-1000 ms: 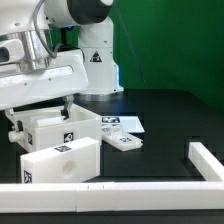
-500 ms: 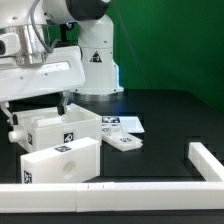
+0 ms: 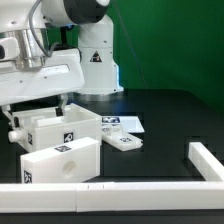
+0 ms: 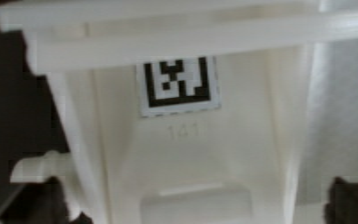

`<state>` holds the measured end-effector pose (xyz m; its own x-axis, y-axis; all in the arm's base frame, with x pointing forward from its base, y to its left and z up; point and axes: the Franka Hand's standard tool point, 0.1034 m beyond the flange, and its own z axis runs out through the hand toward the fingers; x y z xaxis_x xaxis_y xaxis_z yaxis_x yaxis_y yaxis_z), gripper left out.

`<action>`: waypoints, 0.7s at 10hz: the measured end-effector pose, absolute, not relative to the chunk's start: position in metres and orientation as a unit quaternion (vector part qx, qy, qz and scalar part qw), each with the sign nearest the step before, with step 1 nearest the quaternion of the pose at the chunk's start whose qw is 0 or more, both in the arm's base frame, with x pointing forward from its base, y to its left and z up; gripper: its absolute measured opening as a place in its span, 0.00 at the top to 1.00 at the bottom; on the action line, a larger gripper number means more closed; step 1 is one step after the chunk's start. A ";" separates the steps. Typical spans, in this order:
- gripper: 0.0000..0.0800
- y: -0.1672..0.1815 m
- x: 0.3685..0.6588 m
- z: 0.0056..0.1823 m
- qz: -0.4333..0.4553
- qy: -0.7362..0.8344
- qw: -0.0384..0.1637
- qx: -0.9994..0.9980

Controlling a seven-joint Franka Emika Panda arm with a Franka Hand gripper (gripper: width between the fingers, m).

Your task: Assemble cabinet

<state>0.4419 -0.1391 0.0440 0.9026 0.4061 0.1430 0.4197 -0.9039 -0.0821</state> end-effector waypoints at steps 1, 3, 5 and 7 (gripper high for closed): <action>0.29 -0.139 0.442 0.044 -0.061 -0.212 0.055 -0.974; 0.51 -0.139 0.442 0.044 -0.061 -0.212 0.055 -0.974; 0.68 -0.140 0.443 0.044 -0.062 -0.212 0.055 -0.974; 0.68 -0.140 0.443 0.044 -0.062 -0.212 0.055 -0.974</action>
Offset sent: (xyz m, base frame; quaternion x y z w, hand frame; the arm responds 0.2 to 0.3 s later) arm 0.0000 0.0000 0.0000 0.0000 0.0000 0.0000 1.0000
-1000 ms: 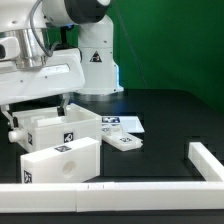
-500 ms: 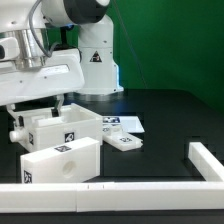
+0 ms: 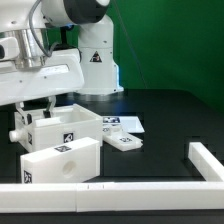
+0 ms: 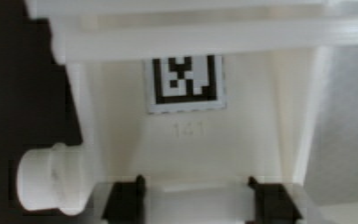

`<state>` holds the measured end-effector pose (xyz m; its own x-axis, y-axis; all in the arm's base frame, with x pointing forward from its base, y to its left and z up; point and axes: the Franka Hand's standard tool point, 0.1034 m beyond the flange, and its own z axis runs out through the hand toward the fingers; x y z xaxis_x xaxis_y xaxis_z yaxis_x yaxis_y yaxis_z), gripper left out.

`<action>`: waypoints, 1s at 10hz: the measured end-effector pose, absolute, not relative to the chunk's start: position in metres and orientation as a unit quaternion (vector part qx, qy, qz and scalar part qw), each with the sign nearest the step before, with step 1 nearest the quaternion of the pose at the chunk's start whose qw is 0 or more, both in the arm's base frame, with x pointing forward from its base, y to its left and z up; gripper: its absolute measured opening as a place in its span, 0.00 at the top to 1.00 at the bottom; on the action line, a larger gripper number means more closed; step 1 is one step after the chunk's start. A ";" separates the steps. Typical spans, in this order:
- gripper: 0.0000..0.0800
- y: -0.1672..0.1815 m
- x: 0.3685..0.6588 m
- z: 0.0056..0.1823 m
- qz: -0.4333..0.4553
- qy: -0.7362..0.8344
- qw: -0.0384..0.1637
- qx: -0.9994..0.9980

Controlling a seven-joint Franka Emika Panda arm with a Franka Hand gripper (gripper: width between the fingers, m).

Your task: Assemble cabinet

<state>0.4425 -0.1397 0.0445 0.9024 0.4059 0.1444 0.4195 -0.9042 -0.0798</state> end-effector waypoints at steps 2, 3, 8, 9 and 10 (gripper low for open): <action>0.68 -0.140 0.443 0.044 -0.062 -0.212 0.055 -0.974; 0.68 -0.138 0.444 0.047 -0.062 -0.206 0.055 -0.975; 0.67 -0.117 0.463 0.102 -0.041 -0.175 0.070 -0.981; 0.67 -0.099 0.470 0.109 -0.036 -0.148 0.071 -0.986; 0.67 -0.074 0.476 0.114 -0.032 -0.117 0.072 -0.990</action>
Offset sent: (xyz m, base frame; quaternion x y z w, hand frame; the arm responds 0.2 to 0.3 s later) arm 0.0029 0.0013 0.0237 -0.0291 -0.0318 0.0066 0.9990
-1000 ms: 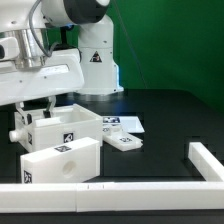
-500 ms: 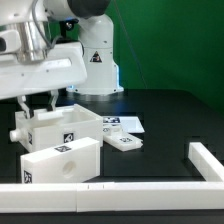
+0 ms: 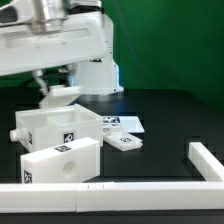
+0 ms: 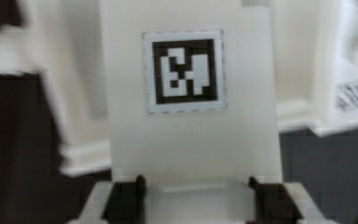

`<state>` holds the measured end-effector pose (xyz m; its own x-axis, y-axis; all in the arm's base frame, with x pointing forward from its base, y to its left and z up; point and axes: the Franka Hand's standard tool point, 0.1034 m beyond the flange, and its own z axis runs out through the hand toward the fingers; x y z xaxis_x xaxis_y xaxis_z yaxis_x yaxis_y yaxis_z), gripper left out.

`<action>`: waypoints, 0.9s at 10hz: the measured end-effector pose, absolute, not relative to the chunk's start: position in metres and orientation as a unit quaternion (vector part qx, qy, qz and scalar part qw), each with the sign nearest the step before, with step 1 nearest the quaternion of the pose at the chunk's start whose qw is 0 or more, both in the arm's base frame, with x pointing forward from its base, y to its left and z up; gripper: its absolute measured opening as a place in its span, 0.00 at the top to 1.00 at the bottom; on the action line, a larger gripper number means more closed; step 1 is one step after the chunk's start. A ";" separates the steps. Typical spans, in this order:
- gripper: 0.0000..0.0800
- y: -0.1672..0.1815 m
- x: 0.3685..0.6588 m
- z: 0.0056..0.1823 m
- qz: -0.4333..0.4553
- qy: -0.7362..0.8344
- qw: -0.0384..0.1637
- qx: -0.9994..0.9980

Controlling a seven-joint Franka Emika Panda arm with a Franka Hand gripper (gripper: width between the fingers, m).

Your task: Assemble cabinet

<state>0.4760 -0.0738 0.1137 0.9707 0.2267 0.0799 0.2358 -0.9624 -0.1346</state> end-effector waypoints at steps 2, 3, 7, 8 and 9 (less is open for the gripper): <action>0.67 -0.023 0.494 0.120 -0.026 -0.072 0.076 -0.994; 0.67 -0.023 0.494 0.114 -0.037 -0.070 0.076 -0.994; 0.67 0.000 0.478 0.116 0.010 -0.015 0.069 -0.997; 0.67 0.019 0.473 0.119 0.038 0.017 0.075 -0.996; 0.67 0.036 0.470 0.117 0.063 0.051 0.090 -0.993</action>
Offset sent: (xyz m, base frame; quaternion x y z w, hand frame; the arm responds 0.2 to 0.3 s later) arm 0.0000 0.0000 0.0000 0.0000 0.0000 0.0000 1.0000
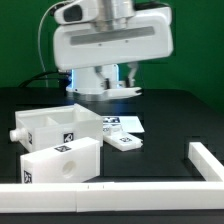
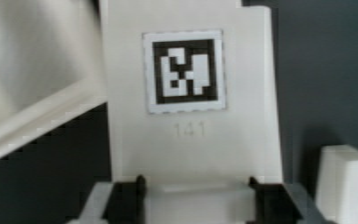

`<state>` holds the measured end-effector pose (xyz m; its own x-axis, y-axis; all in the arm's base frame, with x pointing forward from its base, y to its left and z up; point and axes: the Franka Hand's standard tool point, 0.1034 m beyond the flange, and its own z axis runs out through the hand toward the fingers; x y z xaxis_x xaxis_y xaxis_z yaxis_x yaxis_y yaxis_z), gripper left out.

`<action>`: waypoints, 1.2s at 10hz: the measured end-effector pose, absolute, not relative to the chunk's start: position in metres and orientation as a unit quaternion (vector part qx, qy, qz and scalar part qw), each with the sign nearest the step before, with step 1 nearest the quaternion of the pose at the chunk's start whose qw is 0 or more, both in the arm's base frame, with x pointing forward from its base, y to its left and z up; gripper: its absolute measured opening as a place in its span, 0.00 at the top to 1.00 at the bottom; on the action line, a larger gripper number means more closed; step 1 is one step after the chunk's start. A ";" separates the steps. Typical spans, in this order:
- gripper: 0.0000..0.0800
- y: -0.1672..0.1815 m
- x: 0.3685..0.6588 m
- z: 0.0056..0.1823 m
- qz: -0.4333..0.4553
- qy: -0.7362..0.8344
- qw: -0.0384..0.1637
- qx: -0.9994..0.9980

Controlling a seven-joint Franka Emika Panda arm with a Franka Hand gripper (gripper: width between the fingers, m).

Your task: Assemble cabinet

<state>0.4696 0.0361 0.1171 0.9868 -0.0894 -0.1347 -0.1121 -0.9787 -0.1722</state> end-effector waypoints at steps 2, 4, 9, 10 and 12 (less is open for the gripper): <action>0.67 0.054 0.467 0.096 0.063 0.070 0.091 -0.991; 0.67 0.060 0.458 0.087 0.042 0.069 0.081 -0.993; 0.67 0.115 0.439 0.048 0.067 0.054 0.074 -0.994; 0.67 0.117 0.438 0.039 0.061 0.057 0.079 -0.993; 0.67 0.098 0.434 0.029 0.049 0.084 0.093 -0.991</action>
Offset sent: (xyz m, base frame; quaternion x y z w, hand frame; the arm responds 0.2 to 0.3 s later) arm 0.0000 0.0000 0.0000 0.0000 0.0000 0.0000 1.0000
